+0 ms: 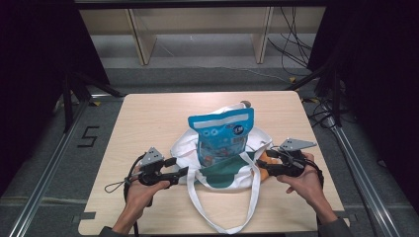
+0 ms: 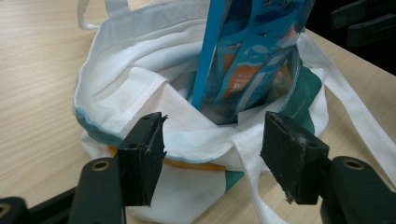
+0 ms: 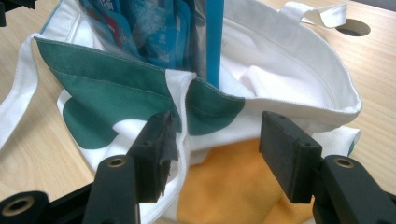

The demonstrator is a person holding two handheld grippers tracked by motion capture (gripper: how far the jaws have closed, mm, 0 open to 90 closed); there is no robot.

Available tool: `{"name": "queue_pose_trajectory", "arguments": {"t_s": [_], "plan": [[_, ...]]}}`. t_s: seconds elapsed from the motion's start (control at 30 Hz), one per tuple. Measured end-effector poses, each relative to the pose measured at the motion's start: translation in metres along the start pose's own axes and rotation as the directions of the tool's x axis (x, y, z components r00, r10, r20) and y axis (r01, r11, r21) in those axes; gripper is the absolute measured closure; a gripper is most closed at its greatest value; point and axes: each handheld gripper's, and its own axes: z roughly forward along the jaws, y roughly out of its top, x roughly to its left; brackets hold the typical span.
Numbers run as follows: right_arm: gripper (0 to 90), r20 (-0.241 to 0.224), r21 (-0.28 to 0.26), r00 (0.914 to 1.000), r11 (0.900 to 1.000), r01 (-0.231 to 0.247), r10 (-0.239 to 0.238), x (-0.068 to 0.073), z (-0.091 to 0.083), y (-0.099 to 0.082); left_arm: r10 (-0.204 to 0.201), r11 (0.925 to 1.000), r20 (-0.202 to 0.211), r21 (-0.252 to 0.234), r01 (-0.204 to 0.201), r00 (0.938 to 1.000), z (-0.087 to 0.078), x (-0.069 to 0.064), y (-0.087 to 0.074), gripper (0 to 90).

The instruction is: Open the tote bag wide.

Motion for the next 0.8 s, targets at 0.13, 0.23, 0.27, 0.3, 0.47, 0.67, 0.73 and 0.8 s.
{"name": "queue_pose_trajectory", "arguments": {"t_s": [0.13, 0.23, 0.27, 0.3, 0.47, 0.67, 0.73, 0.8], "plan": [[44.2, 0.001, 0.012, 0.9998, 0.9998, -0.019, 0.019, 0.001, -0.002, -0.002, -0.004, 1.0000, 0.004, -0.007, 0.004, 1.0000, -0.002, 0.003, -0.003, 36.5], [42.3, 0.002, 0.014, 0.9999, 0.9999, -0.011, 0.011, -0.001, -0.004, -0.004, -0.010, 0.9999, -0.002, -0.001, 0.010, 0.9999, -0.003, 0.003, -0.005, 33.5], [41.7, 0.003, 0.015, 0.9995, 0.9994, -0.032, 0.032, 0.001, -0.005, -0.005, 0.005, 1.0000, 0.001, 0.002, -0.005, 1.0000, -0.004, 0.004, -0.006, 32.6], [41.0, 0.007, 0.007, 0.9999, 0.9999, -0.015, 0.015, -0.002, -0.006, -0.005, -0.010, 0.9999, -0.001, 0.001, 0.010, 0.9999, -0.004, 0.004, -0.007, 31.7], [37.4, 0.019, 0.014, 0.9979, 0.9980, -0.062, 0.062, -0.001, -0.009, -0.010, -0.022, 0.9997, 0.012, -0.011, 0.022, 0.9997, -0.009, 0.003, -0.011, 28.4], [36.1, 0.024, 0.006, 0.9980, 0.9983, -0.059, 0.059, -0.004, -0.010, -0.014, -0.018, 0.9998, 0.021, -0.004, 0.018, 0.9996, -0.012, 0.003, -0.017, 24.5], [36.1, 0.023, 0.016, 0.9967, 0.9968, -0.078, 0.078, -0.001, -0.011, -0.015, -0.020, 0.9998, 0.022, -0.003, 0.020, 0.9996, -0.013, 0.003, -0.019, 24.0], [36.0, 0.034, 0.005, 0.9981, 0.9987, -0.052, 0.051, -0.002, -0.011, -0.016, -0.020, 0.9998, 0.034, -0.008, 0.020, 0.9992, -0.013, 0.002, -0.021, 24.0]]}}
